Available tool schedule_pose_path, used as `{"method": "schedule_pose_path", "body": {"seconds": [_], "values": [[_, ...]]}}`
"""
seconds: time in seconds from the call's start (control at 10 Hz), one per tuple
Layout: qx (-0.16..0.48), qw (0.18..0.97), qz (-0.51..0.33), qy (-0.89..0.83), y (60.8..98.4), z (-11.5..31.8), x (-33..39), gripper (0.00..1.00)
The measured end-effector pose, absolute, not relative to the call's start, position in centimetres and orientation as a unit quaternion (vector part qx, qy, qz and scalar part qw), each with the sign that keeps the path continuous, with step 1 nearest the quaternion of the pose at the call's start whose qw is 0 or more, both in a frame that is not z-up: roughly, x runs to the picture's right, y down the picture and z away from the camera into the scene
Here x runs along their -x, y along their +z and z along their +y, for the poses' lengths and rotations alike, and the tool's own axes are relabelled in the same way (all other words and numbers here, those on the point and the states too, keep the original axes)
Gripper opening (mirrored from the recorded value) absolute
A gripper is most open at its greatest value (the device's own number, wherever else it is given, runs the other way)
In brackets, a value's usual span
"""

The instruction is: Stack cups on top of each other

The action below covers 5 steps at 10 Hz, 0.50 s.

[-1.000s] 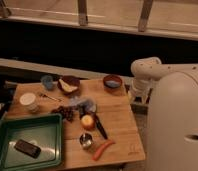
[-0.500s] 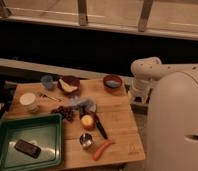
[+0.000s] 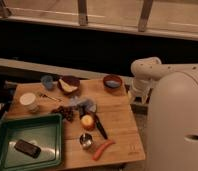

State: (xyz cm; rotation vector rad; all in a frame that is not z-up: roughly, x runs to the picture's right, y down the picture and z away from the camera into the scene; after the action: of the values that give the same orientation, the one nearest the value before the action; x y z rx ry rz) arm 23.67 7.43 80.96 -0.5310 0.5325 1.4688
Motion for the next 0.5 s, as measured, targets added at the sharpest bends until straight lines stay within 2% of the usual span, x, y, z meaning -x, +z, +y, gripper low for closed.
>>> {"method": "schedule_pose_path", "body": {"seconds": [0.3, 0.5], "values": [[0.231, 0.697, 0.217, 0.644, 80.8, 6.3, -22.7, 0.6], [0.235, 0.725, 0.193, 0.619, 80.9, 4.6, -19.1, 0.6]]}}
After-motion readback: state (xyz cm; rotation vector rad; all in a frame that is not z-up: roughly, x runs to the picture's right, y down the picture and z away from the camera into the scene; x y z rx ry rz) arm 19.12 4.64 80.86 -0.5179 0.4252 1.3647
